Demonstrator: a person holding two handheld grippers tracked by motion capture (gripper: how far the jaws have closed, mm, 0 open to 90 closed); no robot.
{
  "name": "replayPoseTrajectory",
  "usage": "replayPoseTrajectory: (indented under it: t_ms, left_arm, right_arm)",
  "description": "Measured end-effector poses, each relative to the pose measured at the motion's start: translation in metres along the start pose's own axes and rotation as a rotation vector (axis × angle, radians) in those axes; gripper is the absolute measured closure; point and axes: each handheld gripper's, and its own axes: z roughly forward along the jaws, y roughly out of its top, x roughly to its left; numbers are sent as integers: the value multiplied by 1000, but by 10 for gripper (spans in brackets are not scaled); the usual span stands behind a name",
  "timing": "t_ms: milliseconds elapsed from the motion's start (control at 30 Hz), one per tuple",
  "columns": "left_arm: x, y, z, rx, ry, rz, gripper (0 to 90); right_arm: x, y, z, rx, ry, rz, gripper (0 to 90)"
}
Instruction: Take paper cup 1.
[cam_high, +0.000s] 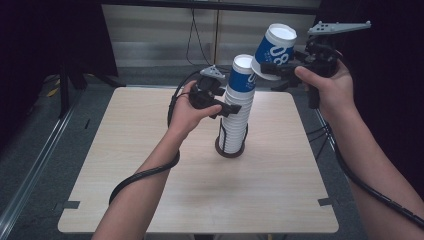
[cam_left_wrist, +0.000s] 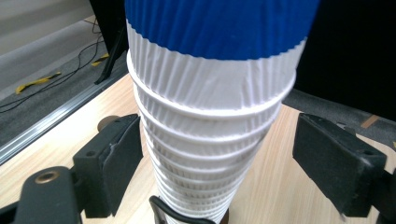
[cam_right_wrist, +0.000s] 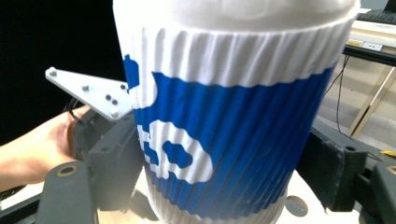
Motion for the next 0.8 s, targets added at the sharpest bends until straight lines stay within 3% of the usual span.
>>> replayPoseTrajectory:
  t_ms: [167, 367, 800]
  left_arm:
    - [-2, -5, -6, 14, 2, 23, 157]
    - [-3, -12, -12, 37, -8, 31, 157]
    - [-11, -32, -14, 100, -43, 66, 157]
  right_arm:
    - [-3, -12, -10, 28, -1, -17, 217]
    - [1, -28, -17, 49, 30, -39, 218]
    - [8, -78, -12, 137, 109, -48, 219]
